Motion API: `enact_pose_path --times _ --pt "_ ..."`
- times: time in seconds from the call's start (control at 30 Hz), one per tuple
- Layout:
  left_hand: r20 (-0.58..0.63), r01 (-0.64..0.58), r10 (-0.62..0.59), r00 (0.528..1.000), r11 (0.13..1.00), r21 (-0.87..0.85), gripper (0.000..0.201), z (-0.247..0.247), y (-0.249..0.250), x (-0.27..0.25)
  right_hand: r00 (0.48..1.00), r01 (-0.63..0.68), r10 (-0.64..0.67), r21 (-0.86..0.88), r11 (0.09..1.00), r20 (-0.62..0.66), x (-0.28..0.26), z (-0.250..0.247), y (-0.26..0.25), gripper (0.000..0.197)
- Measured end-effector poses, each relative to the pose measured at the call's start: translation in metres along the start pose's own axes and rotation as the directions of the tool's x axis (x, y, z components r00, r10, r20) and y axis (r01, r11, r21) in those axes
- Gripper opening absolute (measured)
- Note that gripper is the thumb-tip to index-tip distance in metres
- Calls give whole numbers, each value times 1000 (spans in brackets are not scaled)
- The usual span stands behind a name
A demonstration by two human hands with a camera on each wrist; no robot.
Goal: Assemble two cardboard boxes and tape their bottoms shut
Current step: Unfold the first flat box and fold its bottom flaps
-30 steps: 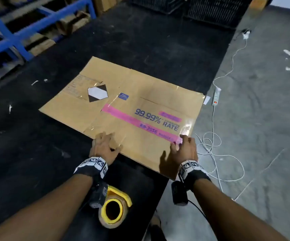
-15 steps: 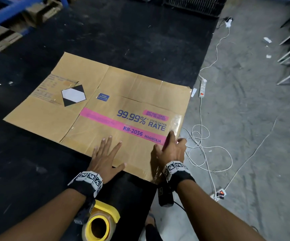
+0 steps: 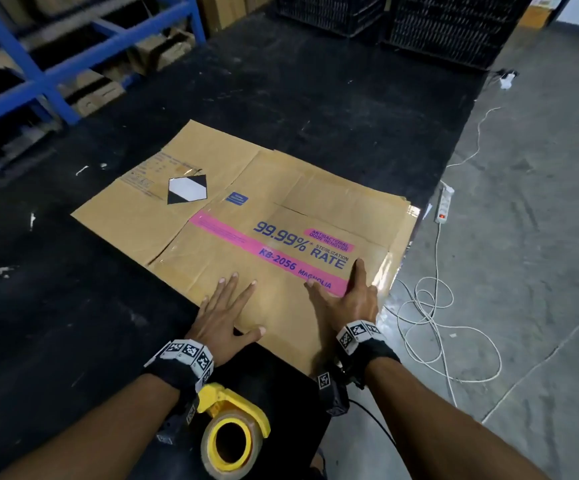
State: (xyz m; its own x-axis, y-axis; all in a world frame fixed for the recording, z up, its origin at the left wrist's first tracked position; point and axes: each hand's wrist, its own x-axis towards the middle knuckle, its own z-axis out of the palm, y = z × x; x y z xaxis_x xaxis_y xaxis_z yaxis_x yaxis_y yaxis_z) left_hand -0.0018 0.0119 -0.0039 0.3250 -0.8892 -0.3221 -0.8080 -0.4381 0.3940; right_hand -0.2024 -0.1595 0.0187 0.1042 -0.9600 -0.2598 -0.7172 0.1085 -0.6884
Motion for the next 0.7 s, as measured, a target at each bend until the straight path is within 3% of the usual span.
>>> enact_pose_path --times 0.13,0.27,0.4,0.53,0.7 --pt "-47 42 -43 998 999 -24 93 -14 -22 -27 989 143 -142 32 989 -39 -14 22 -26 98" --pt "-103 118 -125 987 991 -68 90 -18 -53 -71 934 311 -300 -27 950 194 -19 44 -56 94" --pt "-155 219 -234 960 970 -108 88 -18 -84 -134 788 505 -428 -67 860 441 -41 83 -91 114" --pt "-187 345 -373 909 924 -165 91 -5 -108 -206 617 681 -504 -88 727 604 -83 135 -124 108" --pt "-211 530 -549 808 836 -144 111 26 -125 -294 410 797 -477 -51 602 778 -135 206 -149 122"
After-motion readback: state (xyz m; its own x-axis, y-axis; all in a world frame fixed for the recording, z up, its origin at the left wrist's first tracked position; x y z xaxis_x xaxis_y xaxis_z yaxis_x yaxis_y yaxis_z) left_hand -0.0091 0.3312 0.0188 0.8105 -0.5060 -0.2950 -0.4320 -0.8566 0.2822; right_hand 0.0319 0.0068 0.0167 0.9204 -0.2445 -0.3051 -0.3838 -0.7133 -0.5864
